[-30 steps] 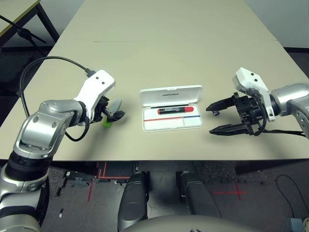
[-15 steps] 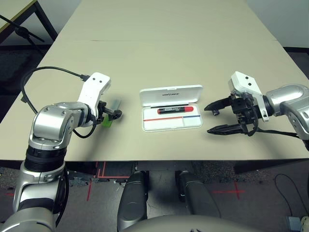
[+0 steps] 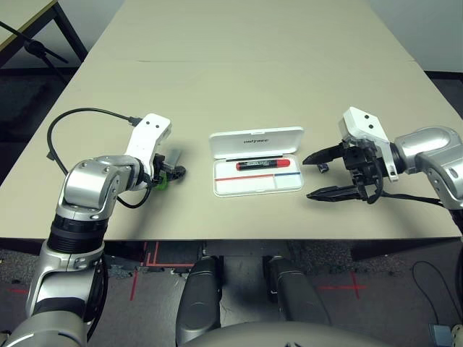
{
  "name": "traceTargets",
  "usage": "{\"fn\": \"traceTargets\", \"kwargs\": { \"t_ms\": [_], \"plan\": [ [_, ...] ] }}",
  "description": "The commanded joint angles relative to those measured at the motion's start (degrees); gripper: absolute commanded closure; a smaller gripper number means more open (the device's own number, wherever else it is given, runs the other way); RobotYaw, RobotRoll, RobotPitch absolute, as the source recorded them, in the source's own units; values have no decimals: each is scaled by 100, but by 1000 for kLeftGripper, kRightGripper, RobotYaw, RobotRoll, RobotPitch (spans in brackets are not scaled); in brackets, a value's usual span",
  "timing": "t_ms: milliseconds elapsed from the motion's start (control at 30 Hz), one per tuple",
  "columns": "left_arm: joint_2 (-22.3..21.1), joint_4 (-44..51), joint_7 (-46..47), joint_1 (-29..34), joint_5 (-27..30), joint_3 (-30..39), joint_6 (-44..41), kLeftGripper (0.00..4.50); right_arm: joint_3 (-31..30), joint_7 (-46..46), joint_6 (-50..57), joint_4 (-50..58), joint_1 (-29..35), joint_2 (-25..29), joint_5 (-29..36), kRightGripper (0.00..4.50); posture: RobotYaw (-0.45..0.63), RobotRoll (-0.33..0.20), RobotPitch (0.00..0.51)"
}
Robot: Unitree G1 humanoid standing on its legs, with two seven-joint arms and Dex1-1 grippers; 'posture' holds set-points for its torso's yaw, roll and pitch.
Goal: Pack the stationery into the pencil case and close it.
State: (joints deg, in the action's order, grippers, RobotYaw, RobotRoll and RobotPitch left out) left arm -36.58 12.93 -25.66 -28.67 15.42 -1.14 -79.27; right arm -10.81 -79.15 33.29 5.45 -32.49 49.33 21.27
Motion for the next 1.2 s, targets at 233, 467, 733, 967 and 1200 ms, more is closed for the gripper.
{"fn": "traceTargets", "kwargs": {
  "t_ms": [233,467,733,967,1200],
  "plan": [
    [-982,281,-615,243,143,-460,410,3410,-85,-39,-203,-122,-109,-49,-98,0,92,0,169],
    [-1940,384,-1676,634,216,-467,1762,3410,-98,-55,-350,-232,-96,-115,-179,0,100,0,170],
    [-2391,888,-3061,1182,537,-335,3236,3410,-152,-65,-547,-423,-195,-203,-283,0,110,0,169],
    [-2141,1204,-3521,1138,623,-619,3759,3410,-215,-63,-637,-496,-301,-267,-385,0,109,0,169],
    [-1745,1014,-3663,431,384,-1173,3930,3410,-245,-93,-687,-512,-331,-245,-451,0,109,0,169]
  ]
}}
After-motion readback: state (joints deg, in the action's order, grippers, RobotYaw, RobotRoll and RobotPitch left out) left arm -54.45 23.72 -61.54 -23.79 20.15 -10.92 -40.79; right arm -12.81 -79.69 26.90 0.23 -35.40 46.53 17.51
